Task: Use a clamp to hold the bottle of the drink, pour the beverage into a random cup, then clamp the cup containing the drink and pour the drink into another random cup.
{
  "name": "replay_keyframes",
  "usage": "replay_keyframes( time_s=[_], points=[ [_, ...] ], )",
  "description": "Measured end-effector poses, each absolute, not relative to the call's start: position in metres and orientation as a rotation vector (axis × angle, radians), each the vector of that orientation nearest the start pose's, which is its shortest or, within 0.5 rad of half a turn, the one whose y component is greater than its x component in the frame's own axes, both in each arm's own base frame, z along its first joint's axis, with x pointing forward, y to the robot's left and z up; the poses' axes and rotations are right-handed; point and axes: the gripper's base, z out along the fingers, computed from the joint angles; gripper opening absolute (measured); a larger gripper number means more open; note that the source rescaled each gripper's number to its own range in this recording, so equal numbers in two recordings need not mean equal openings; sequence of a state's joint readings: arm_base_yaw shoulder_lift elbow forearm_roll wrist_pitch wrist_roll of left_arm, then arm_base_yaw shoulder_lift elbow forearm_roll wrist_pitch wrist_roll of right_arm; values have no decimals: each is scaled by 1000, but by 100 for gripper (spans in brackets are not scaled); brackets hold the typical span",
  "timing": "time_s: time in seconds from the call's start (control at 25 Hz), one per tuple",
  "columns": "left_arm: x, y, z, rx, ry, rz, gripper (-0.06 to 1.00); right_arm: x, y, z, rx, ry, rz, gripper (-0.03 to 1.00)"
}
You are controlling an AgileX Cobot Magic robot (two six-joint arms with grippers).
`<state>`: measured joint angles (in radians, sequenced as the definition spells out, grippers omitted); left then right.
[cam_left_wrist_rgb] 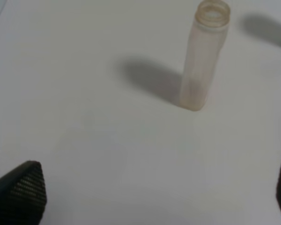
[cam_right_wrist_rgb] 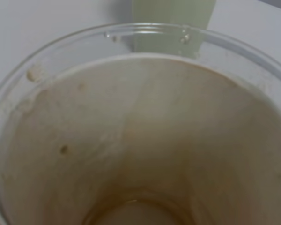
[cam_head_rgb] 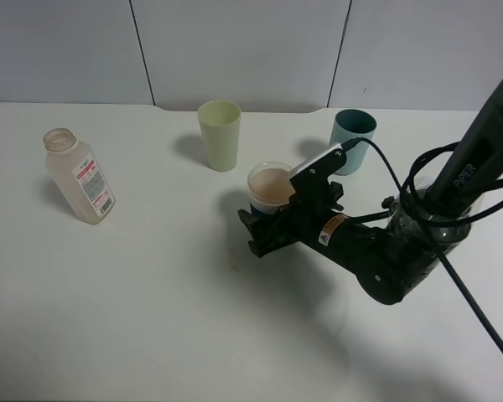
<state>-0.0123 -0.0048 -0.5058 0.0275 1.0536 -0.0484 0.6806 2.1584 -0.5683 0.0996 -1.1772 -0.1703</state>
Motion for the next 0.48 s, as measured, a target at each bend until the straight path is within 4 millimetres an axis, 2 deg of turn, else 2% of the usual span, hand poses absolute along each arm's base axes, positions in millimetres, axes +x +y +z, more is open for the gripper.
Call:
replay_keyframes(
  time_s=[0.04,0.12,0.24,0.48],
  points=[
    [-6,2,279,-38,2026,-6,100,249,190,58,-692,1776,283,77],
    [-6,2,279,-38,2026,-6,100,249,190,57,-690,1780,280,91],
    [-6,2,279,-38,2026,-6,100,249,190,57,-690,1781,280,98],
    [-6,2,279,-38,2026,-6,100,247,194,61,-692,1779,284,99]
  ],
)
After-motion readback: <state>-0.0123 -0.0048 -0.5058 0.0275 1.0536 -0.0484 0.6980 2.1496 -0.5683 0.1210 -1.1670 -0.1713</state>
